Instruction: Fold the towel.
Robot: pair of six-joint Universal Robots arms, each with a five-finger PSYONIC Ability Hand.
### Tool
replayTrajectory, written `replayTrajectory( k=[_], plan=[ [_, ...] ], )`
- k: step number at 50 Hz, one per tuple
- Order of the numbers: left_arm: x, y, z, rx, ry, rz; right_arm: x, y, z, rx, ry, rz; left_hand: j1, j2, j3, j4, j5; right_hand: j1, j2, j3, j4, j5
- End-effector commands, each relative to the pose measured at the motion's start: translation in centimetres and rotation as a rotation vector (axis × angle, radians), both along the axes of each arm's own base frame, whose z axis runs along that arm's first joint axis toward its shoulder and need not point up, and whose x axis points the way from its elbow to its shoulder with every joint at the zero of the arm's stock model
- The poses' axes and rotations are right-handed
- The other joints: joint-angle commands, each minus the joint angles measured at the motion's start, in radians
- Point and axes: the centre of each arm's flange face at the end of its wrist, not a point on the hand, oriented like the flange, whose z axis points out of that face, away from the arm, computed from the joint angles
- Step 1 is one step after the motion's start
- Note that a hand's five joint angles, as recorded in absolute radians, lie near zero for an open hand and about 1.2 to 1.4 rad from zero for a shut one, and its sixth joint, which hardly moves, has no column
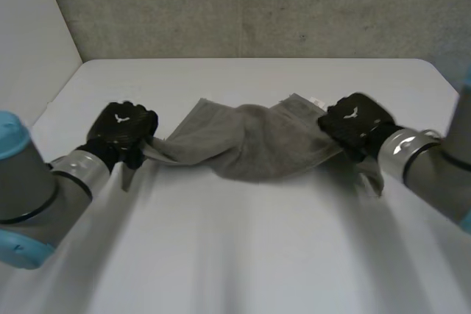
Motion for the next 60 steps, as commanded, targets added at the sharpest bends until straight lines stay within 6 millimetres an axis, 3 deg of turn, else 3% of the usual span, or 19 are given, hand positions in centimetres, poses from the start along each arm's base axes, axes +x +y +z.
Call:
replayTrajectory(
  k=[1,7,12,18,19,20,21,22,23,24,27,33,40,43,45,48,53,60],
  plan=[
    [2.1,3.5,4.7,-0.052,0.031,-0.001,-3.0,2.6,6.0,-0.037,-0.058,-0.067,-0.174,-0.184,-0.199,-0.18,-0.386,0.075,0.079,0.04,0.039,0.057],
    [3.0,5.6,6.1,-0.057,0.052,-0.013,-3.4,4.4,7.6,-0.023,-0.07,-0.034,-0.174,-0.184,-0.199,-0.18,-0.386,0.075,0.079,0.04,0.039,0.057],
    [2.9,7.6,4.4,0.013,0.054,-0.06,-3.4,5.7,6.1,0.077,-0.055,0.008,-0.174,-0.184,-0.199,-0.18,-0.386,0.075,0.079,0.04,0.039,0.057],
    [2.7,8.5,3.1,0.06,0.037,-0.074,-3.6,6.1,4.6,0.13,-0.042,0.007,-0.174,-0.184,-0.199,-0.18,-0.386,0.075,0.079,0.04,0.039,0.057],
    [2.7,8.7,3.0,0.073,0.035,-0.076,-3.5,6.2,4.4,0.133,-0.036,0.011,-0.217,-0.227,-0.242,-0.223,-0.429,0.075,0.079,0.04,0.039,0.057],
    [2.8,8.9,2.9,0.088,0.028,-0.078,-3.5,6.1,4.3,0.132,-0.028,0.014,-0.613,-0.623,-0.638,-0.619,-0.825,0.075,0.079,0.04,0.039,0.057],
    [2.8,8.9,2.9,0.088,0.028,-0.078,-3.5,6.1,4.3,0.132,-0.028,0.014,-0.617,-0.627,-0.642,-0.623,-0.829,0.075,0.079,0.04,0.039,0.057],
    [2.8,9.0,3.1,0.097,0.018,-0.078,-3.5,6.1,4.2,0.13,-0.022,0.015,-0.977,-0.987,-1.002,-0.983,-1.189,0.075,0.079,0.04,0.039,0.057],
    [2.8,9.1,3.4,0.098,0.004,-0.079,-3.5,6.0,4.2,0.125,-0.017,0.014,-1.153,-1.162,-1.177,-1.158,-1.364,0.075,0.079,0.04,0.039,0.057],
    [2.8,9.1,3.4,0.098,0.004,-0.079,-3.5,6.0,4.2,0.125,-0.017,0.014,-1.154,-1.164,-1.179,-1.16,-1.366,0.075,0.079,0.04,0.039,0.057],
    [3.0,8.6,4.5,0.074,-0.016,-0.065,-3.5,5.8,4.2,0.11,-0.018,0.016,-1.324,-1.334,-1.349,-1.33,-1.536,0.075,0.079,0.04,0.039,0.057],
    [3.0,7.8,8.1,-0.03,0.005,-0.061,-3.3,5.6,3.7,0.106,-0.019,0.021,-1.333,-1.343,-1.358,-1.339,-1.545,0.075,0.079,0.04,0.039,0.057],
    [2.7,6.5,10.0,-0.083,0.038,-0.071,-3.2,5.3,2.9,0.117,-0.017,0.023,-1.286,-1.296,-1.311,-1.292,-1.498,0.075,0.079,0.04,0.039,0.057],
    [2.0,5.5,9.4,-0.039,0.066,-0.088,-3.1,5.2,2.6,0.12,-0.016,0.023,-1.275,-1.284,-1.299,-1.28,-1.487,0.075,0.079,0.04,0.039,0.057],
    [0.2,4.9,8.8,-0.009,0.092,-0.144,-3.1,5.1,2.5,0.12,-0.016,0.023,-1.24,-1.249,-1.264,-1.245,-1.451,0.075,0.079,0.04,0.039,0.057],
    [-0.8,4.6,8.2,0.014,0.093,-0.173,-3.1,5.1,2.5,0.12,-0.016,0.024,-1.231,-1.24,-1.255,-1.236,-1.443,0.075,0.079,0.04,0.039,0.057],
    [-4.8,2.6,5.3,0.089,0.072,-0.259,-3.1,5.1,2.2,0.126,-0.015,0.024,-1.143,-1.152,-1.167,-1.148,-1.355,0.075,0.079,0.04,0.039,0.057],
    [-7.1,-0.7,2.4,0.141,0.054,-0.268,-3.1,5.2,2.0,0.138,-0.015,0.023,-1.128,-1.137,-1.153,-1.133,-1.34,0.075,0.079,0.04,0.039,0.057]
  ],
)
